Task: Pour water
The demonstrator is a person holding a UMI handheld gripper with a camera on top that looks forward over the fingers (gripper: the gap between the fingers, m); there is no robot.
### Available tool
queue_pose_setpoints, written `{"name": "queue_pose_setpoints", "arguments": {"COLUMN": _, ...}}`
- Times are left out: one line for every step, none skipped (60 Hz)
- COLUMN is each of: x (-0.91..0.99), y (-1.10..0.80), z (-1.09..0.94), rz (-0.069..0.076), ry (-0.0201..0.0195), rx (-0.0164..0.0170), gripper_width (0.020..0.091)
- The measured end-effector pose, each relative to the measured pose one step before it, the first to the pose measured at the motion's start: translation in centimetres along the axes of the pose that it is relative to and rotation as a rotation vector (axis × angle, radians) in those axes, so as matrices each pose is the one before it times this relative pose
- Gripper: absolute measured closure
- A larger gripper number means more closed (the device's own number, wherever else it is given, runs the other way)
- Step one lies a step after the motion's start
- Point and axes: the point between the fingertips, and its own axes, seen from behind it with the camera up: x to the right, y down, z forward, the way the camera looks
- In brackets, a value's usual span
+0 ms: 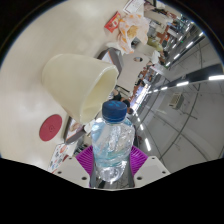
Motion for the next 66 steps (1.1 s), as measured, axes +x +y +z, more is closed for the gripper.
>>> {"name": "queue_pose_setpoints", "arguments": {"x": -0.065, "y": -0.449, "z": 0.103, "rz": 0.0025, "ry": -0.00877, "rx": 0.00064, "gripper_width": 0.0671}}
{"name": "queue_pose_setpoints", "arguments": {"x": -0.126, "y": -0.031, "z": -0.096, "rz": 0.0072, "ry": -0.00787, "rx": -0.00012, "gripper_width": 0.0671}}
{"name": "queue_pose_setpoints", "arguments": {"x": -0.114, "y": -0.003, "z": -0.085, "rz": 0.0107, "ry": -0.00707, "rx": 0.00021, "gripper_width": 0.0669}}
{"name": "queue_pose_setpoints", "arguments": {"x": -0.079, "y": -0.044, "z": -0.098, "rz": 0.012, "ry": -0.00628, "rx": 0.00234, "gripper_width": 0.0669}}
{"name": "queue_pose_setpoints", "arguments": {"x": 0.0, "y": -0.032, "z": -0.108, "rz": 0.0132, "ry": -0.00407, "rx": 0.00275, "gripper_width": 0.0669}}
{"name": "queue_pose_setpoints", "arguments": {"x": -0.035, "y": 0.526, "z": -0.319, "rz": 0.0096, "ry": 0.00135, "rx": 0.00151, "gripper_width": 0.0669}}
{"name": "queue_pose_setpoints", "arguments": {"x": 0.132, "y": 0.0, "z": -0.081, "rz": 0.0104, "ry": -0.0011, "rx": 0.00127, "gripper_width": 0.0669}}
{"name": "queue_pose_setpoints", "arguments": {"x": 0.184, "y": -0.063, "z": -0.063, "rz": 0.0118, "ry": -0.00041, "rx": 0.00145, "gripper_width": 0.0669}}
{"name": "queue_pose_setpoints", "arguments": {"x": 0.21, "y": -0.159, "z": 0.006, "rz": 0.0163, "ry": -0.00425, "rx": -0.00022, "gripper_width": 0.067}}
{"name": "queue_pose_setpoints", "arguments": {"x": 0.13, "y": -0.052, "z": -0.039, "rz": 0.0236, "ry": -0.00335, "rx": 0.00253, "gripper_width": 0.067}}
{"name": "queue_pose_setpoints", "arguments": {"x": 0.101, "y": -0.032, "z": -0.053, "rz": 0.0307, "ry": -0.0055, "rx": 0.00465, "gripper_width": 0.0671}}
{"name": "queue_pose_setpoints", "arguments": {"x": 0.064, "y": -0.039, "z": -0.03, "rz": 0.0348, "ry": -0.00763, "rx": 0.00469, "gripper_width": 0.067}}
{"name": "queue_pose_setpoints", "arguments": {"x": -0.028, "y": 0.21, "z": -0.212, "rz": 0.035, "ry": -0.00508, "rx": 0.00127, "gripper_width": 0.067}}
{"name": "queue_pose_setpoints", "arguments": {"x": 0.069, "y": 0.103, "z": -0.047, "rz": 0.0395, "ry": -0.01108, "rx": 0.00099, "gripper_width": 0.0671}}
{"name": "queue_pose_setpoints", "arguments": {"x": 0.169, "y": 0.246, "z": 0.081, "rz": 0.0447, "ry": -0.01357, "rx": 0.00514, "gripper_width": 0.0671}}
{"name": "queue_pose_setpoints", "arguments": {"x": 0.139, "y": 0.035, "z": -0.023, "rz": 0.0486, "ry": -0.00958, "rx": 0.00364, "gripper_width": 0.067}}
{"name": "queue_pose_setpoints", "arguments": {"x": 0.168, "y": -0.027, "z": -0.085, "rz": 0.0524, "ry": -0.00961, "rx": 0.00818, "gripper_width": 0.0671}}
{"name": "queue_pose_setpoints", "arguments": {"x": 0.19, "y": -0.077, "z": -0.094, "rz": 0.0531, "ry": -0.01061, "rx": 0.01013, "gripper_width": 0.0668}}
{"name": "queue_pose_setpoints", "arguments": {"x": 0.205, "y": 0.013, "z": -0.115, "rz": 0.0523, "ry": -0.00981, "rx": 0.00663, "gripper_width": 0.0669}}
{"name": "queue_pose_setpoints", "arguments": {"x": 0.117, "y": -0.137, "z": -0.293, "rz": 0.0482, "ry": -0.0015, "rx": -0.00228, "gripper_width": 0.0671}}
{"name": "queue_pose_setpoints", "arguments": {"x": 0.313, "y": 0.062, "z": -0.089, "rz": 0.0508, "ry": -0.00661, "rx": 0.00376, "gripper_width": 0.0669}}
{"name": "queue_pose_setpoints", "arguments": {"x": 0.432, "y": 0.252, "z": -0.042, "rz": 0.0533, "ry": -0.01111, "rx": 0.01055, "gripper_width": 0.0671}}
{"name": "queue_pose_setpoints", "arguments": {"x": 0.333, "y": 0.018, "z": -0.137, "rz": 0.0514, "ry": -0.00814, "rx": 0.0083, "gripper_width": 0.0672}}
{"name": "queue_pose_setpoints", "arguments": {"x": 0.321, "y": 0.001, "z": -0.091, "rz": 0.0527, "ry": -0.00703, "rx": 0.0073, "gripper_width": 0.067}}
{"name": "queue_pose_setpoints", "arguments": {"x": 0.356, "y": 0.122, "z": -0.056, "rz": 0.0532, "ry": -0.00407, "rx": 0.00326, "gripper_width": 0.067}}
{"name": "queue_pose_setpoints", "arguments": {"x": 0.343, "y": 0.152, "z": -0.039, "rz": 0.0517, "ry": -0.00405, "rx": 0.00093, "gripper_width": 0.0671}}
{"name": "queue_pose_setpoints", "arguments": {"x": 0.222, "y": 0.089, "z": -0.042, "rz": 0.0518, "ry": -0.00871, "rx": 0.00193, "gripper_width": 0.0671}}
{"name": "queue_pose_setpoints", "arguments": {"x": -0.343, "y": -0.281, "z": -0.099, "rz": 0.0485, "ry": -0.00462, "rx": 0.0017, "gripper_width": 0.0671}}
{"name": "queue_pose_setpoints", "arguments": {"x": 0.453, "y": 0.325, "z": 0.275, "rz": 0.0571, "ry": -0.02029, "rx": 0.00818, "gripper_width": 0.0673}}
{"name": "queue_pose_setpoints", "arguments": {"x": 0.205, "y": 0.109, "z": 0.102, "rz": 0.0553, "ry": -0.01227, "rx": 0.00319, "gripper_width": 0.0671}}
{"name": "queue_pose_setpoints", "arguments": {"x": 0.14, "y": 0.157, "z": 0.084, "rz": 0.0547, "ry": -0.01255, "rx": 0.00022, "gripper_width": 0.0669}}
{"name": "queue_pose_setpoints", "arguments": {"x": 0.073, "y": 0.212, "z": 0.128, "rz": 0.0521, "ry": -0.01508, "rx": -0.00132, "gripper_width": 0.0671}}
{"name": "queue_pose_setpoints", "arguments": {"x": 0.05, "y": 0.206, "z": 0.139, "rz": 0.0501, "ry": -0.01633, "rx": -0.00096, "gripper_width": 0.0669}}
{"name": "queue_pose_setpoints", "arguments": {"x": -0.439, "y": 0.071, "z": -0.001, "rz": 0.0492, "ry": -0.01126, "rx": -0.00084, "gripper_width": 0.067}}
{"name": "queue_pose_setpoints", "arguments": {"x": 0.128, "y": 0.268, "z": 0.146, "rz": 0.0525, "ry": -0.01342, "rx": 0.0023, "gripper_width": 0.067}}
{"name": "queue_pose_setpoints", "arguments": {"x": 0.03, "y": 0.243, "z": 0.187, "rz": 0.0507, "ry": -0.01219, "rx": 0.00189, "gripper_width": 0.0666}}
{"name": "queue_pose_setpoints", "arguments": {"x": 0.045, "y": 0.195, "z": 0.186, "rz": 0.047, "ry": -0.01191, "rx": 0.00277, "gripper_width": 0.0668}}
{"name": "queue_pose_setpoints", "arguments": {"x": 0.063, "y": 0.251, "z": 0.157, "rz": 0.044, "ry": -0.01279, "rx": 0.00293, "gripper_width": 0.0668}}
{"name": "queue_pose_setpoints", "arguments": {"x": 0.062, "y": 0.201, "z": 0.157, "rz": 0.0408, "ry": -0.01191, "rx": 0.00389, "gripper_width": 0.0668}}
{"name": "queue_pose_setpoints", "arguments": {"x": 0.096, "y": 0.205, "z": 0.157, "rz": 0.0357, "ry": -0.01052, "rx": 0.00421, "gripper_width": 0.0668}}
{"name": "queue_pose_setpoints", "arguments": {"x": -0.391, "y": 0.034, "z": 0.304, "rz": 0.0283, "ry": -0.00767, "rx": 0.00259, "gripper_width": 0.0669}}
{"name": "queue_pose_setpoints", "arguments": {"x": -0.046, "y": 0.325, "z": 0.235, "rz": 0.0256, "ry": -0.01384, "rx": 0.00307, "gripper_width": 0.0669}}
{"name": "queue_pose_setpoints", "arguments": {"x": -0.038, "y": 0.327, "z": 0.049, "rz": 0.0258, "ry": -0.01005, "rx": 0.0029, "gripper_width": 0.0669}}
{"name": "queue_pose_setpoints", "arguments": {"x": -0.05, "y": 0.338, "z": 0.202, "rz": 0.0259, "ry": -0.01267, "rx": 0.001, "gripper_width": 0.0668}}
{"name": "queue_pose_setpoints", "arguments": {"x": -0.056, "y": 0.366, "z": 0.199, "rz": 0.025, "ry": -0.01072, "rx": -0.00181, "gripper_width": 0.0667}}
{"name": "queue_pose_setpoints", "arguments": {"x": -0.041, "y": 0.396, "z": 0.235, "rz": 0.023, "ry": -0.0097, "rx": -0.00493, "gripper_width": 0.0669}}
{"name": "queue_pose_setpoints", "arguments": {"x": -0.034, "y": 0.42, "z": 0.238, "rz": 0.0219, "ry": -0.00992, "rx": -0.00621, "gripper_width": 0.0669}}
{"name": "queue_pose_setpoints", "arguments": {"x": -0.003, "y": 0.454, "z": 0.232, "rz": 0.0221, "ry": -0.00922, "rx": -0.00721, "gripper_width": 0.0669}}
{"name": "queue_pose_setpoints", "arguments": {"x": -0.466, "y": 0.47, "z": 0.626, "rz": 0.0218, "ry": -0.00703, "rx": -0.00632, "gripper_width": 0.0668}}
{"name": "queue_pose_setpoints", "arguments": {"x": 0.034, "y": 0.434, "z": 0.263, "rz": 0.0206, "ry": -0.00665, "rx": -0.00667, "gripper_width": 0.067}}
{"name": "queue_pose_setpoints", "arguments": {"x": -0.05, "y": 0.342, "z": 0.152, "rz": 0.0182, "ry": -0.00731, "rx": -0.00907, "gripper_width": 0.0669}}
{"name": "queue_pose_setpoints", "arguments": {"x": -0.003, "y": 0.415, "z": 0.19, "rz": 0.0152, "ry": -0.00793, "rx": -0.0078, "gripper_width": 0.0668}}
{"name": "queue_pose_setpoints", "arguments": {"x": -0.031, "y": 0.378, "z": 0.169, "rz": 0.014, "ry": -0.00815, "rx": -0.00684, "gripper_width": 0.0671}}
{"name": "queue_pose_setpoints", "arguments": {"x": -0.061, "y": 0.366, "z": 0.193, "rz": 0.0123, "ry": -0.00649, "rx": -0.00557, "gripper_width": 0.0668}}
{"name": "queue_pose_setpoints", "arguments": {"x": -0.033, "y": 0.348, "z": 0.178, "rz": 0.0097, "ry": -0.00396, "rx": -0.00387, "gripper_width": 0.0668}}
{"name": "queue_pose_setpoints", "arguments": {"x": -0.129, "y": 0.441, "z": 0.419, "rz": 0.007, "ry": -0.00222, "rx": -0.00257, "gripper_width": 0.067}}
{"name": "queue_pose_setpoints", "arguments": {"x": 0.018, "y": 0.341, "z": 0.166, "rz": 0.0047, "ry": -0.0033, "rx": -0.0027, "gripper_width": 0.0669}}
{"name": "queue_pose_setpoints", "arguments": {"x": 0.009, "y": 0.321, "z": 0.188, "rz": 0.0051, "ry": -0.003, "rx": -0.00221, "gripper_width": 0.0669}}
{"name": "queue_pose_setpoints", "arguments": {"x": -0.017, "y": 0.326, "z": 0.157, "rz": 0.0059, "ry": -0.00237, "rx": -0.00217, "gripper_width": 0.0669}}
{"name": "queue_pose_setpoints", "arguments": {"x": 0.001, "y": 0.318, "z": 0.144, "rz": 0.0044, "ry": -0.00205, "rx": -0.0033, "gripper_width": 0.0668}}
{"name": "queue_pose_setpoints", "arguments": {"x": -0.005, "y": 0.337, "z": 0.126, "rz": 0.0046, "ry": -0.00242, "rx": -0.00403, "gripper_width": 0.0667}}
{"name": "queue_pose_setpoints", "arguments": {"x": -0.218, "y": 0.386, "z": 0.237, "rz": 0.0079, "ry": -0.0022, "rx": -0.00306, "gripper_width": 0.0669}}
{"name": "queue_pose_setpoints", "arguments": {"x": -0.058, "y": 0.346, "z": 0.113, "rz": 0.0093, "ry": -0.00279, "rx": -0.00464, "gripper_width": 0.0669}}
{"name": "queue_pose_setpoints", "arguments": {"x": -0.068, "y": 0.347, "z": 0.093, "rz": 0.0094, "ry": -0.00249, "rx": -0.00418, "gripper_width": 0.0669}}
{"name": "queue_pose_setpoints", "arguments": {"x": -0.026, "y": 0.367, "z": 0.109, "rz": 0.0073, "ry": -0.00167, "rx": -0.00475, "gripper_width": 0.0667}}
{"name": "queue_pose_setpoints", "arguments": {"x": -0.011, "y": 0.389, "z": 0.125, "rz": 0.0056, "ry": -0.00089, "rx": -0.00528, "gripper_width": 0.0669}}
